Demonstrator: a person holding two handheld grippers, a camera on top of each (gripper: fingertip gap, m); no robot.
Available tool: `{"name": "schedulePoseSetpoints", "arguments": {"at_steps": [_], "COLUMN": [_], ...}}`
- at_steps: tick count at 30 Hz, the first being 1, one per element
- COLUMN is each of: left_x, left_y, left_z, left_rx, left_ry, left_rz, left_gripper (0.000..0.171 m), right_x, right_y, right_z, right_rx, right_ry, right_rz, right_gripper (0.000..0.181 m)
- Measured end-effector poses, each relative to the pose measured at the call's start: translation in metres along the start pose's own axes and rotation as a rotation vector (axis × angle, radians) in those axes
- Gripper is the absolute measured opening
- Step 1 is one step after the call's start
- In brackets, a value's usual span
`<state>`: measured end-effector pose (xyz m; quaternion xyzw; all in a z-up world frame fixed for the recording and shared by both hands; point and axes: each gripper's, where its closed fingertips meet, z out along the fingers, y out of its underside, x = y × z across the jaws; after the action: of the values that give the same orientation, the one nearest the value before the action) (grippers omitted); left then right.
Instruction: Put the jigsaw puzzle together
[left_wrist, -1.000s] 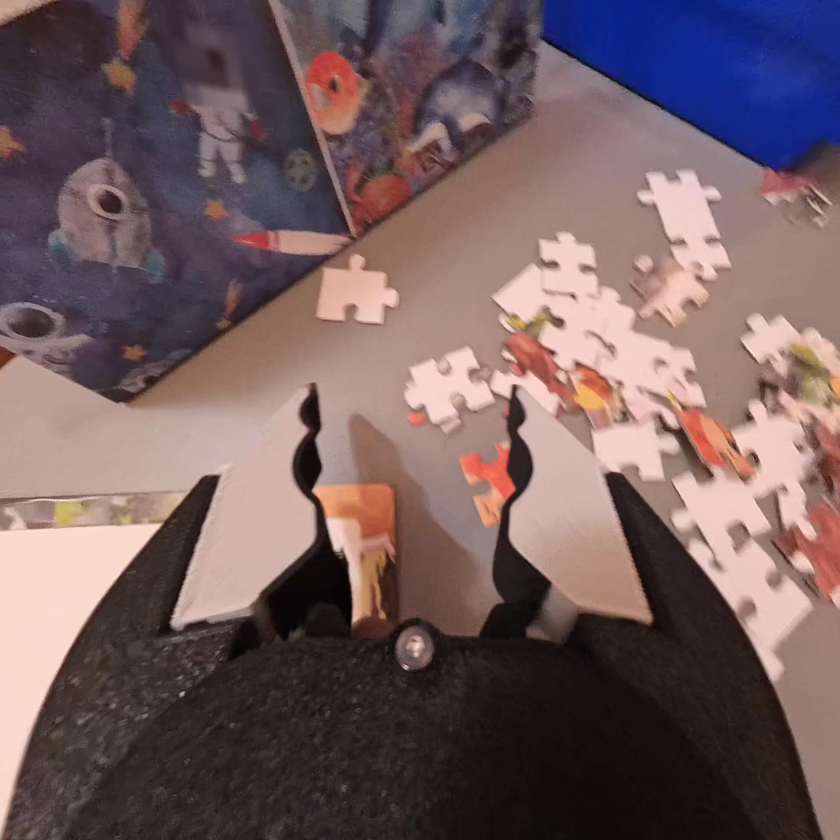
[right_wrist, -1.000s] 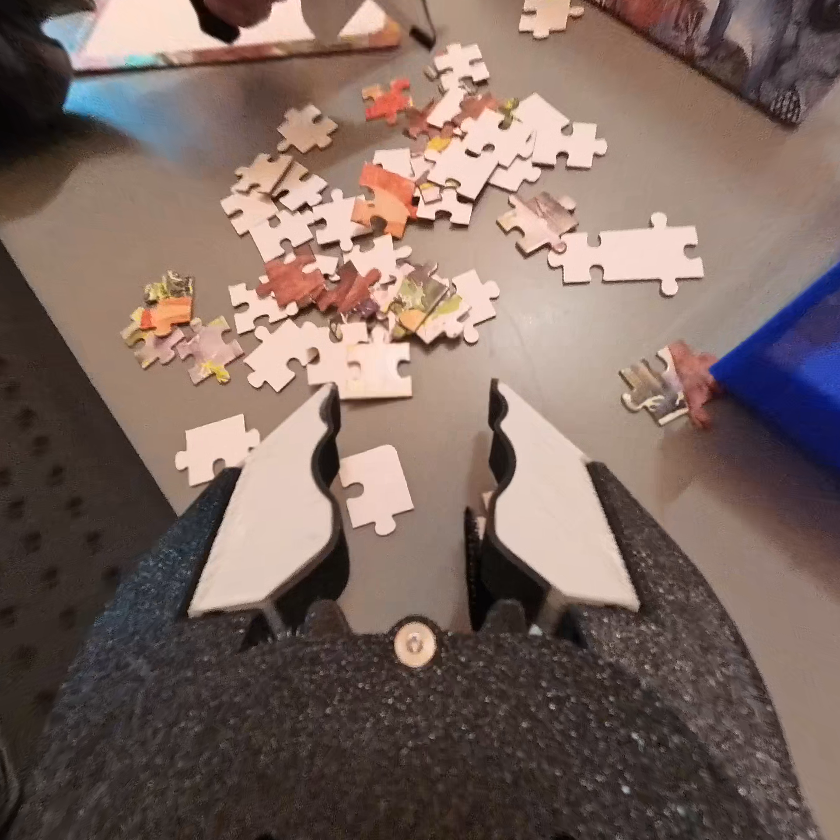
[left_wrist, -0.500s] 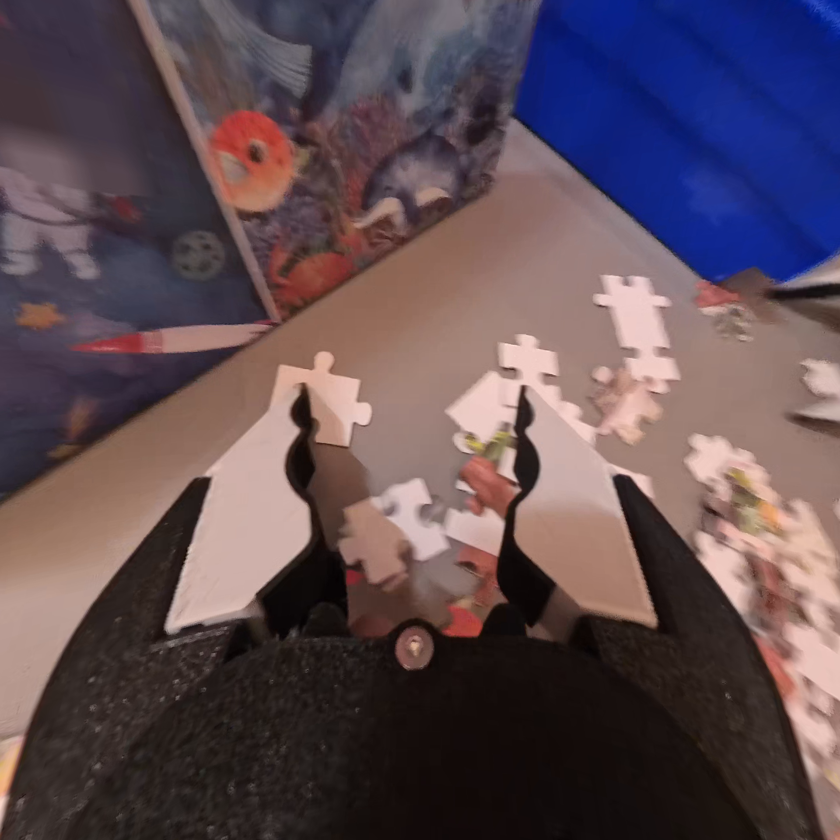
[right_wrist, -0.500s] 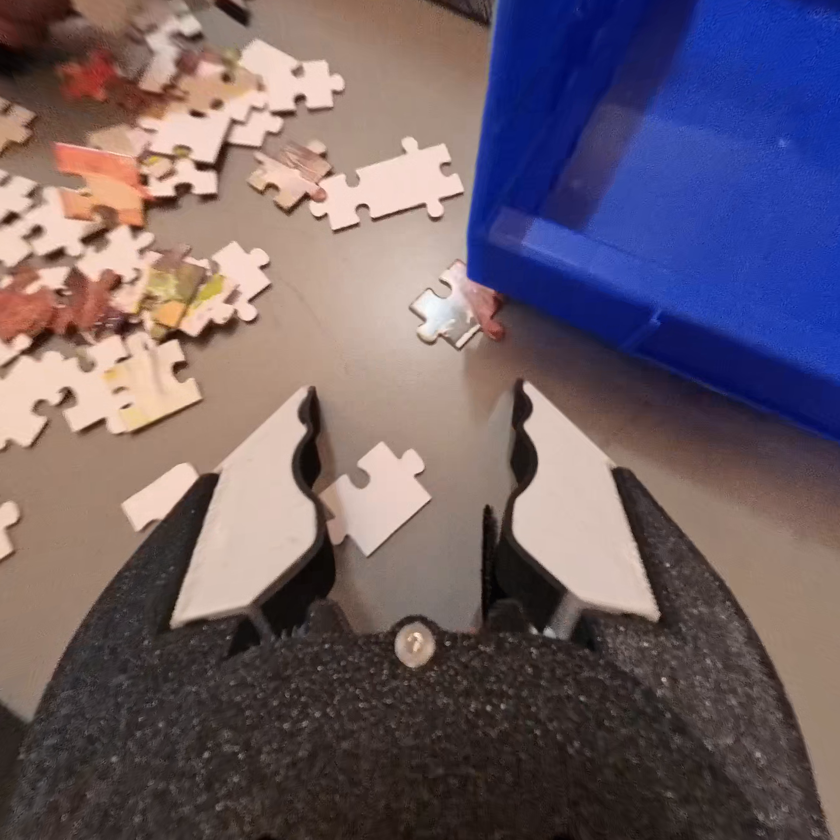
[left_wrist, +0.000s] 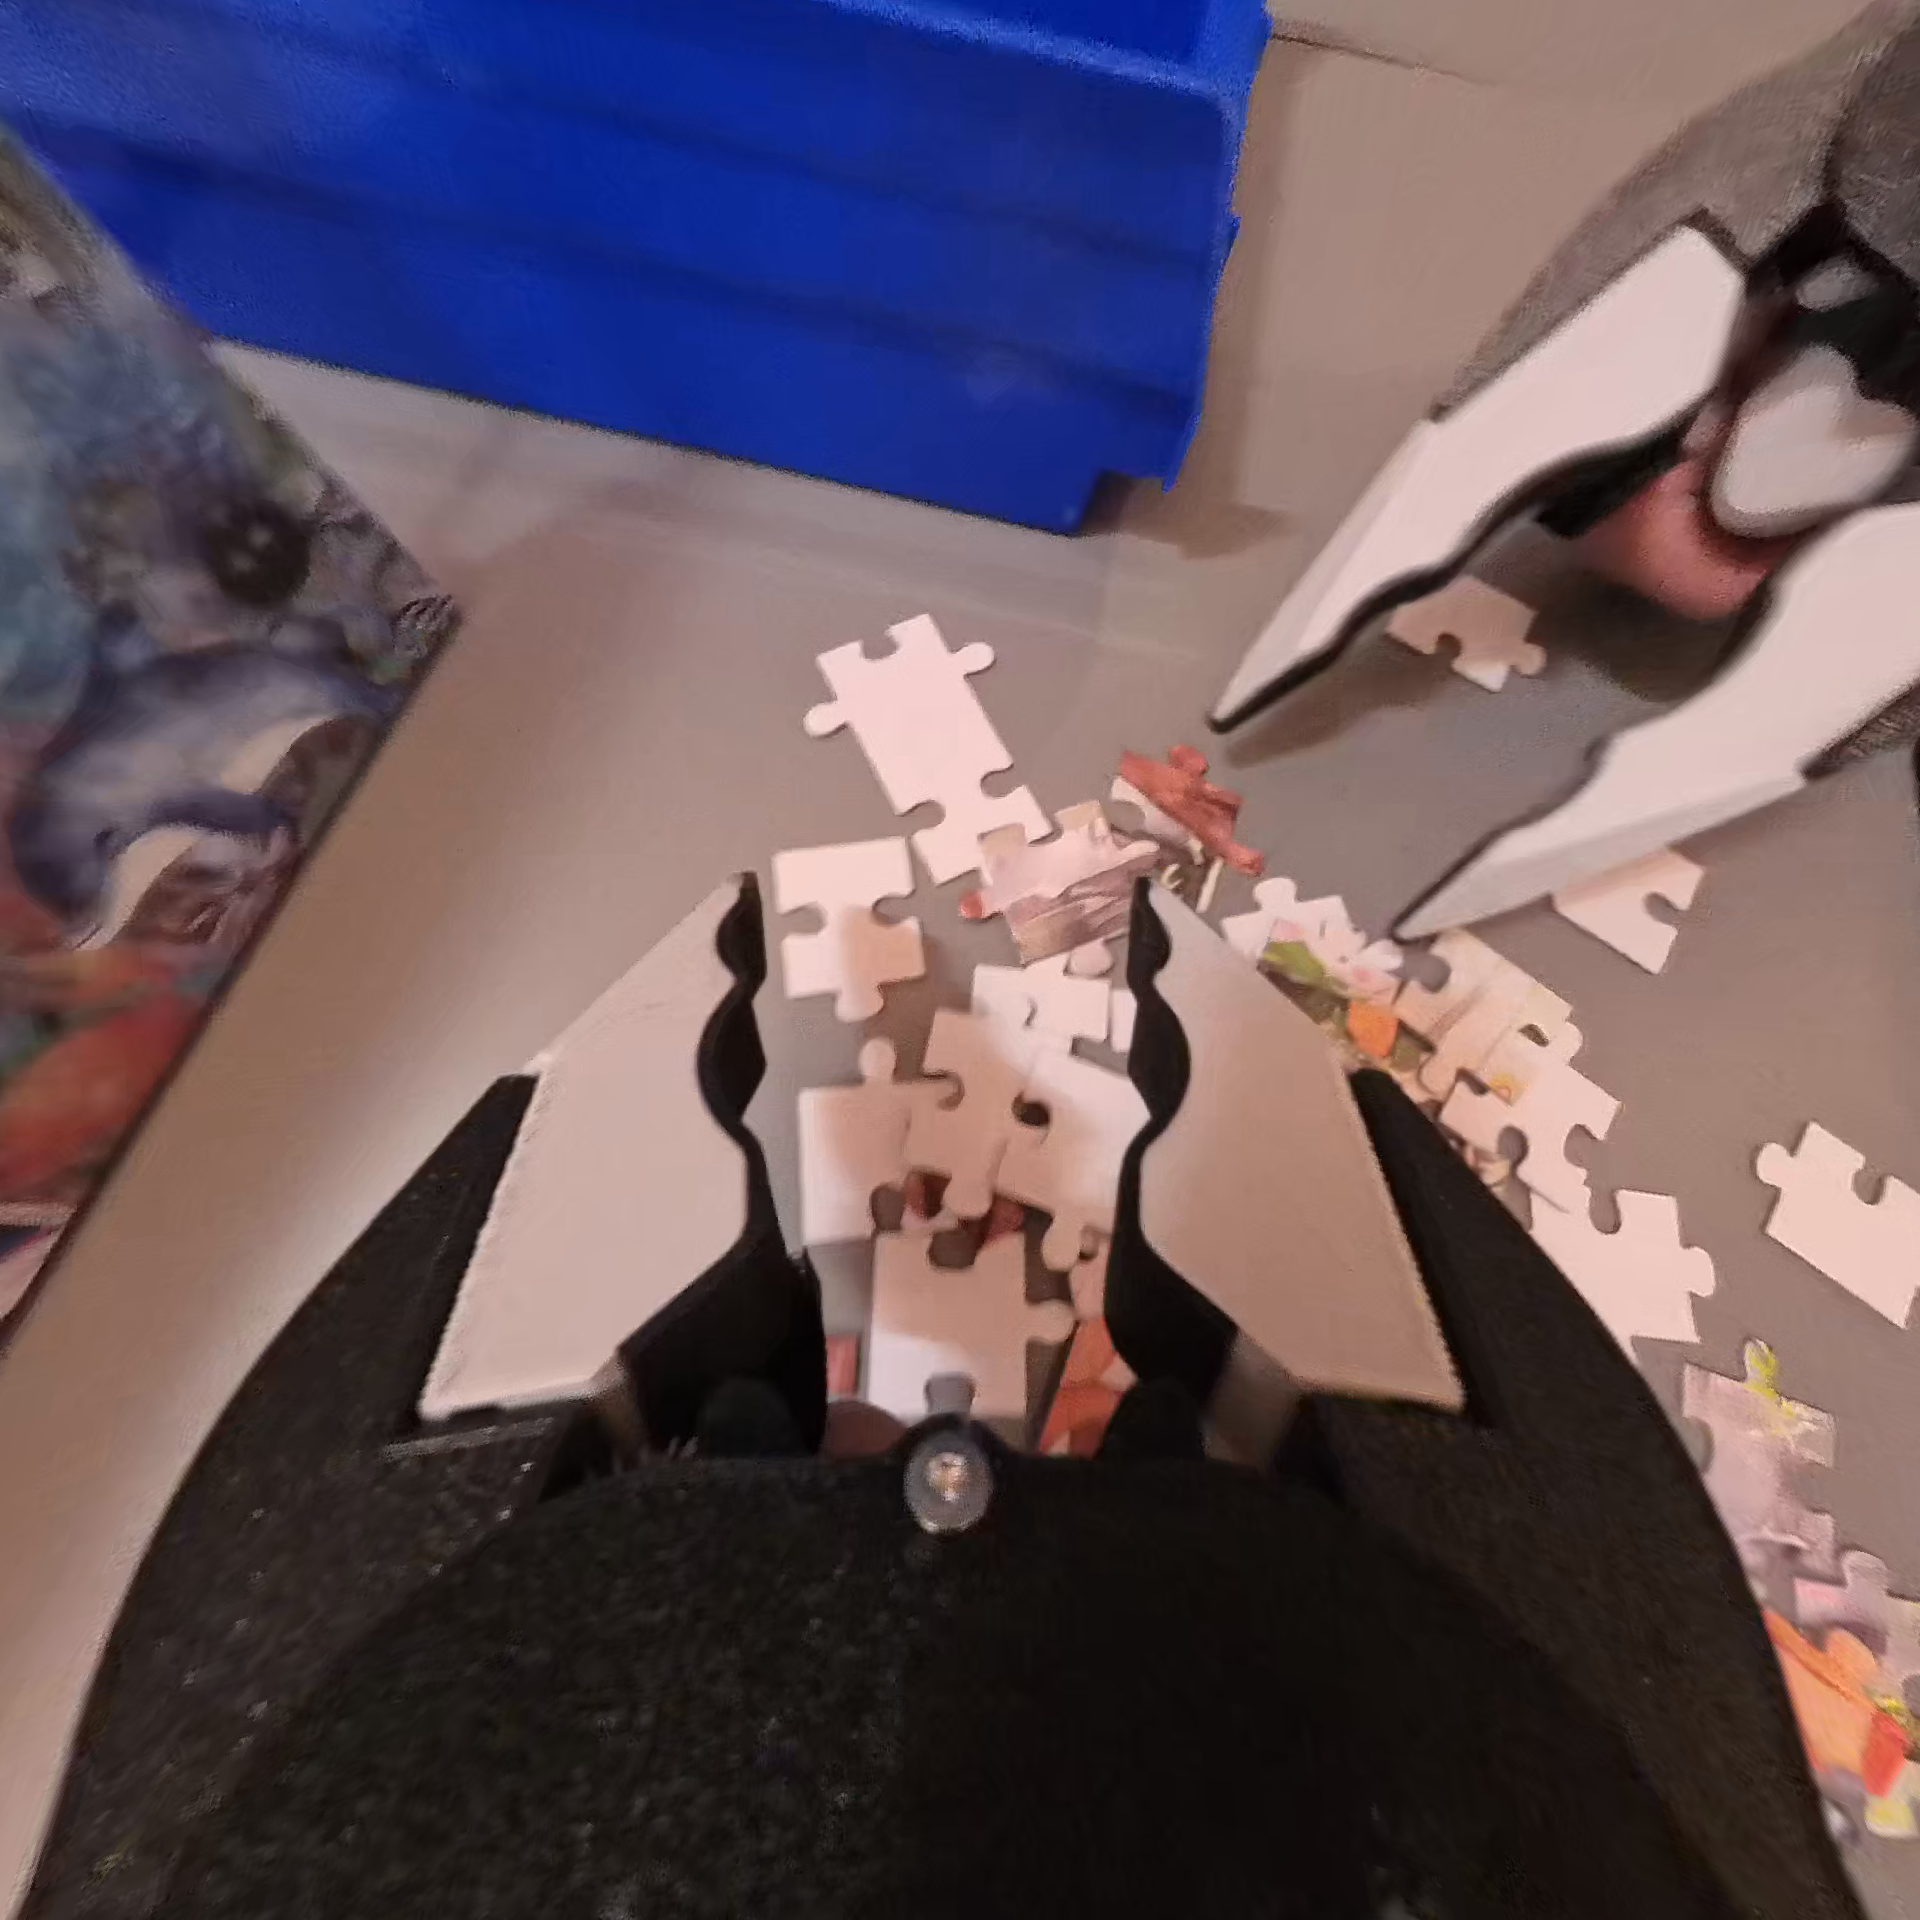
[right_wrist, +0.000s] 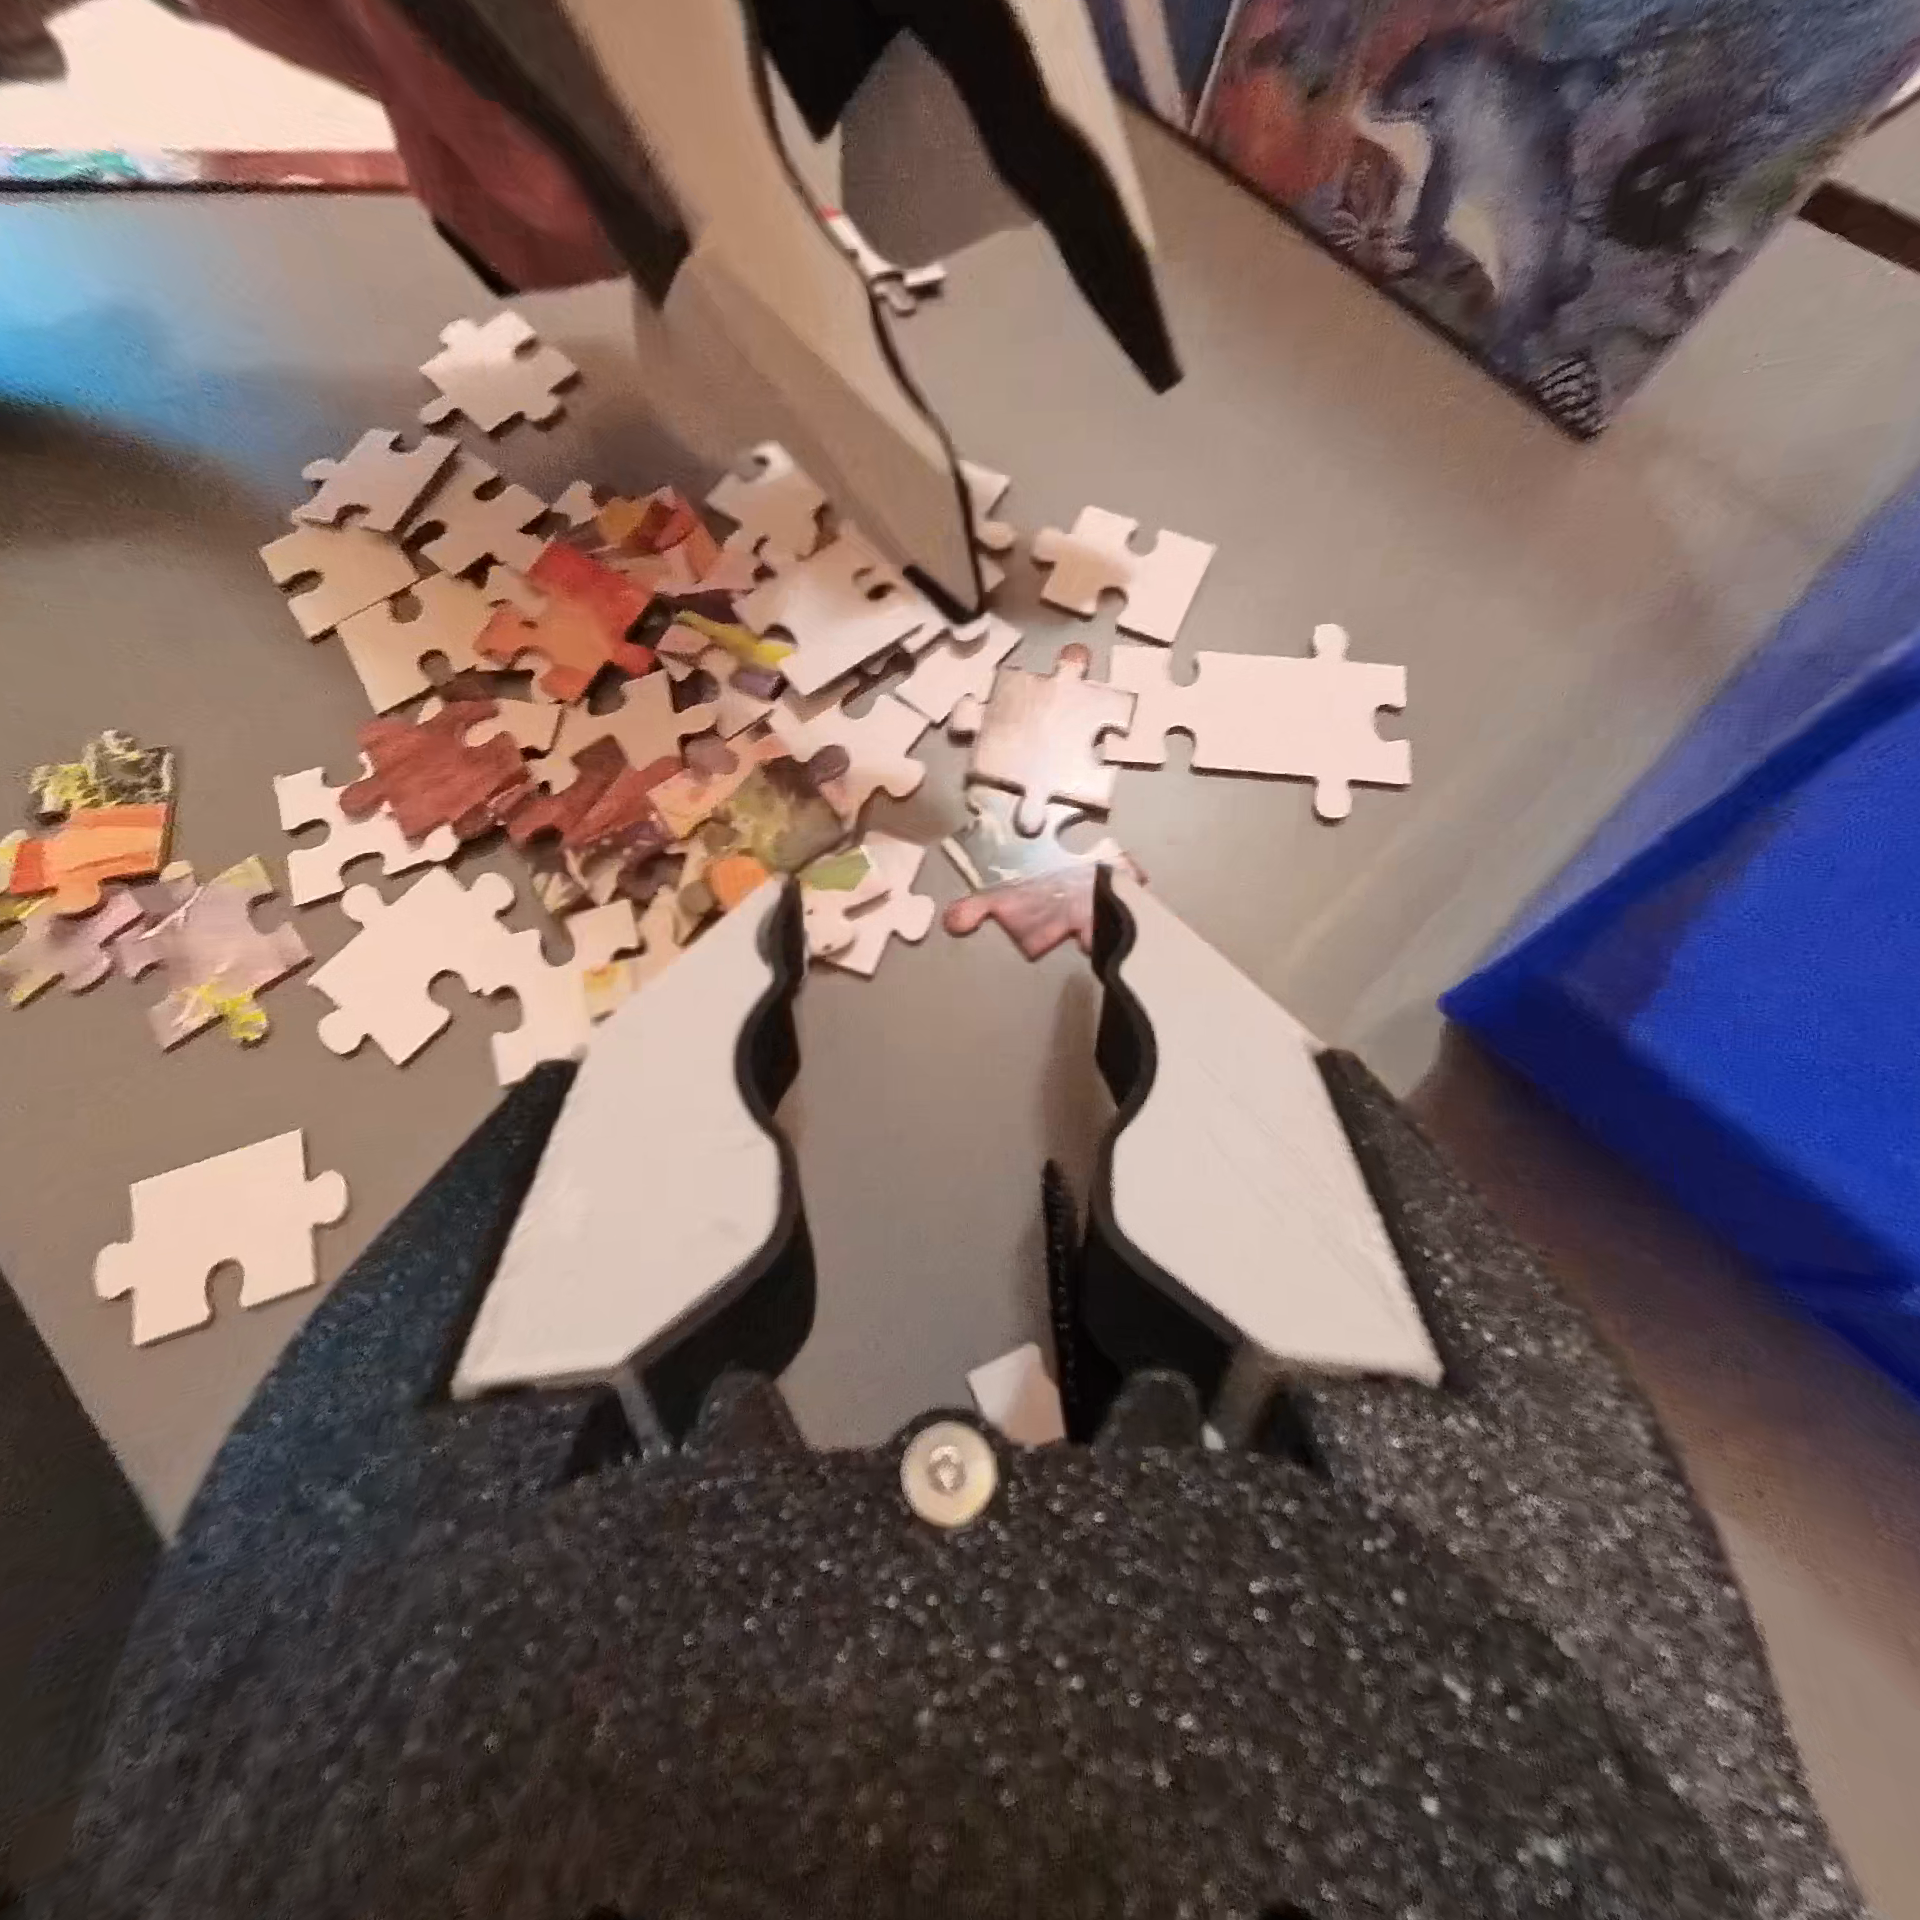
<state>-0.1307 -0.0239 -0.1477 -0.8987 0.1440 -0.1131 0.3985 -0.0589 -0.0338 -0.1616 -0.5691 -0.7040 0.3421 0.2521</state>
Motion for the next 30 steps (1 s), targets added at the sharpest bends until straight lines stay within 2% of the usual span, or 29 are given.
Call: {"name": "schedulePoseSetpoints", "arguments": {"at_steps": [2, 4, 6, 7, 9, 12, 15, 19, 20, 24, 30], "left_x": [0.013, 0.022, 0.013, 0.006, -0.002, 0.005, 0.029, 0.041, 0.041, 0.043, 0.042], "left_y": [-0.005, -0.004, -0.002, -0.001, -0.002, 0.005, 0.021, 0.044, 0.047, 0.05, 0.049], "left_z": [0.013, 0.028, 0.043, 0.048, 0.051, 0.047, 0.032, 0.007, 0.004, 0.001, 0.002], "left_rx": [0.023, 0.031, 0.012, -0.012, -0.031, -0.051, -0.061, -0.081, -0.077, -0.072, -0.07], "left_ry": [0.054, 0.072, -0.023, -0.075, -0.141, -0.153, -0.093, -0.067, -0.062, -0.046, -0.058], "left_rz": [0.027, 0.046, 0.075, 0.066, 0.022, 0.028, 0.07, 0.112, 0.101, 0.105, 0.109], "left_gripper": [0.065, 0.046, 0.027, 0.024, 0.0, 0.0, 0.0, 0.0, 0.0, 0.0, 0.0], "right_x": [0.011, 0.028, 0.035, 0.035, 0.035, 0.035, 0.032, 0.013, 0.014, 0.007, -0.01], "right_y": [-0.004, -0.011, -0.018, -0.018, -0.012, -0.006, -0.008, -0.003, -0.005, -0.014, -0.018], "right_z": [-0.001, -0.003, -0.005, -0.004, 0.0, 0.005, 0.013, 0.031, 0.034, 0.043, 0.038], "right_rx": [-0.008, 0.001, 0.015, 0.01, -0.013, -0.02, -0.02, -0.107, -0.099, -0.07, -0.038], "right_ry": [0.017, 0.091, 0.12, 0.123, 0.134, 0.155, 0.144, 0.057, 0.065, 0.002, -0.143], "right_rz": [0.022, 0.035, 0.058, 0.077, 0.119, 0.174, 0.215, 0.159, 0.154, 0.176, 0.292], "right_gripper": [0.055, 0.045, 0.036, 0.036, 0.034, 0.034, 0.036, 0.058, 0.059, 0.067, 0.075]}}
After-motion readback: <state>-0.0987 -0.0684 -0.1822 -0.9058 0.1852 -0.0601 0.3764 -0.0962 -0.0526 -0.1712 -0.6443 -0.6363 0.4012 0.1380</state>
